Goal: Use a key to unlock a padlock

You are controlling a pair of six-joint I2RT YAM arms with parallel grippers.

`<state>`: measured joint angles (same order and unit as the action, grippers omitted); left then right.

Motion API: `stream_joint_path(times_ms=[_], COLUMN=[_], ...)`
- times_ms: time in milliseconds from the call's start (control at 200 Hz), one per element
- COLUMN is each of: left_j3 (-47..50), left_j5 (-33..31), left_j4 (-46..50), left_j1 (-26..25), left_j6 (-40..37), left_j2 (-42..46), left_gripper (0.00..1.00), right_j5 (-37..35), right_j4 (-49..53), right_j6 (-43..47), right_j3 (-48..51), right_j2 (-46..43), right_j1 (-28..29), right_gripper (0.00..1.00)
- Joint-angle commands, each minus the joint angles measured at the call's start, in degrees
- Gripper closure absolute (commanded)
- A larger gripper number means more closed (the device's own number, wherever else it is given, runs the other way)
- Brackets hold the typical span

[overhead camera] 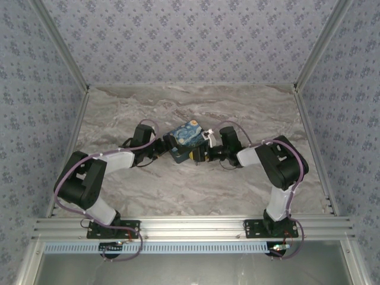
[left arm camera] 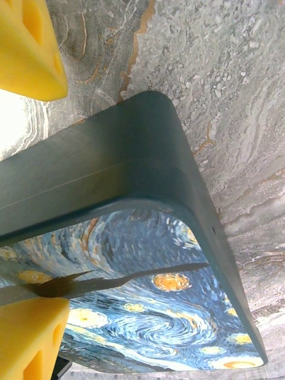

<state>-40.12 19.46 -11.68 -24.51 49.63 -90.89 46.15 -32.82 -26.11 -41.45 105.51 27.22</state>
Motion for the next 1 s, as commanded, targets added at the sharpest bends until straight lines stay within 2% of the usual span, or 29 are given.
stream_joint_path(times_ms=[0,355,445,555,805,994], left_j3=[2.85,2.85,2.89,2.78,2.89,2.81], left_j5=[-1.81,-1.92,-1.89,-1.89,-1.91,-1.89], left_j4=[9.66,9.58,9.57,9.57,9.67,9.51], left_j1=[-0.84,-0.98,-0.98,-0.97,-1.06,-1.06], left_j6=[-0.68,-0.65,-0.58,-0.54,-0.47,-0.50], left_j2=[-1.92,-1.92,-2.06,-2.07,-1.83,-2.06], left_gripper=[0.16,0.16,0.16,0.16,0.16,0.16], right_j5=[2.19,1.77,1.29,0.79,-2.00,-0.73], right_j4=[-1.17,-2.63,-2.70,-2.42,-1.20,-1.04], right_j6=[-0.08,-0.35,-0.35,-0.35,0.44,0.70], right_j3=[1.24,2.23,2.14,1.69,2.47,1.40], right_j2=[-1.61,-2.07,-1.94,-1.55,-1.45,-0.41], right_j1=[-0.42,-1.20,-1.12,-1.12,-2.12,-1.62], right_gripper=[0.42,0.58,0.60,0.59,0.51,0.49])
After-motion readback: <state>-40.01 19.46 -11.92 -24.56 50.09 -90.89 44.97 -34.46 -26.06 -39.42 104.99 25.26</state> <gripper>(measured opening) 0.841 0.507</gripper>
